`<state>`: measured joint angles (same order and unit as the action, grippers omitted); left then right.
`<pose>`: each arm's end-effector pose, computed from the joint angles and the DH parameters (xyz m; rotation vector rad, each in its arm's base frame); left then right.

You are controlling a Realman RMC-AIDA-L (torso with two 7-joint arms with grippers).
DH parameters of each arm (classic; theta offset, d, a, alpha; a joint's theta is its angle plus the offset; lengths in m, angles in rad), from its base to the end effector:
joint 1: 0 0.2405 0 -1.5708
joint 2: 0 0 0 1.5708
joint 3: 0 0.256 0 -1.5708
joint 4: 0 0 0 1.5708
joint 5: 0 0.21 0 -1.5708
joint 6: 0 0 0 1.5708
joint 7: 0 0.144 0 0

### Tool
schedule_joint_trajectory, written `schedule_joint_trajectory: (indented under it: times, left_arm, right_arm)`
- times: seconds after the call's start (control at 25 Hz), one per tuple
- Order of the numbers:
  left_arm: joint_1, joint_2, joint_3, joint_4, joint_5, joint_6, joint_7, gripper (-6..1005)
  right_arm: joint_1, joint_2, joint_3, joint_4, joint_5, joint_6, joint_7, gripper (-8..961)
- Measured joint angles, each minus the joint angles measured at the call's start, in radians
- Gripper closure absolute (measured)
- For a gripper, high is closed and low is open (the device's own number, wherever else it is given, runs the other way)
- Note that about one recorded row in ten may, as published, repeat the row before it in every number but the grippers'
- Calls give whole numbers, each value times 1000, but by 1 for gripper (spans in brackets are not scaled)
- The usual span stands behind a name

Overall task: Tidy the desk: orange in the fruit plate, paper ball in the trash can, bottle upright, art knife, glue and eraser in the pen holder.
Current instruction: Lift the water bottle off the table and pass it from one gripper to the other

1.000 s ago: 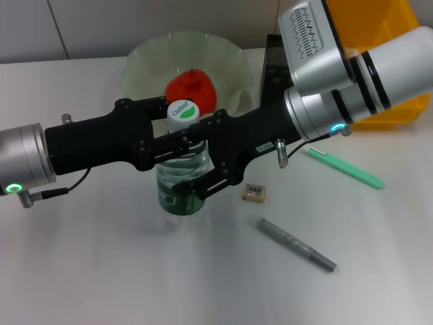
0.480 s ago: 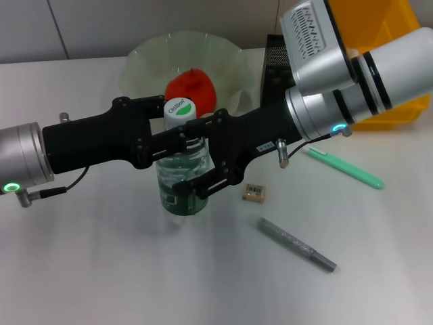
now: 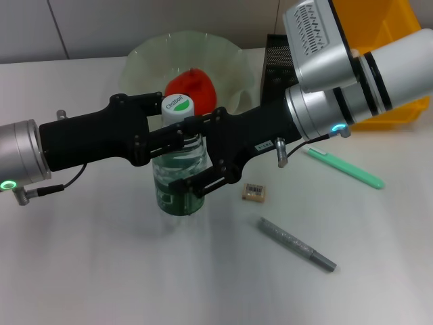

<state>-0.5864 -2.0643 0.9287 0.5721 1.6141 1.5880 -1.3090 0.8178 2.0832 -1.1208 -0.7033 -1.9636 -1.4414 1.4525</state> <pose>-0.2030 0.3413 -0.0100 -2.7454 -0.4264 -1.0620 0.1416 0.3748 -0.0511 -3.0824 0.0638 0.4042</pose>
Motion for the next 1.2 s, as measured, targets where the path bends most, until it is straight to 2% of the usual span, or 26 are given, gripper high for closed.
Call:
schedule_joint_trajectory:
  times: [1.2]
  left_arm:
    - [10, 1, 6, 49, 6, 18, -76, 548]
  right_arm:
    - [-42, 0, -3, -34, 68, 9, -27, 193]
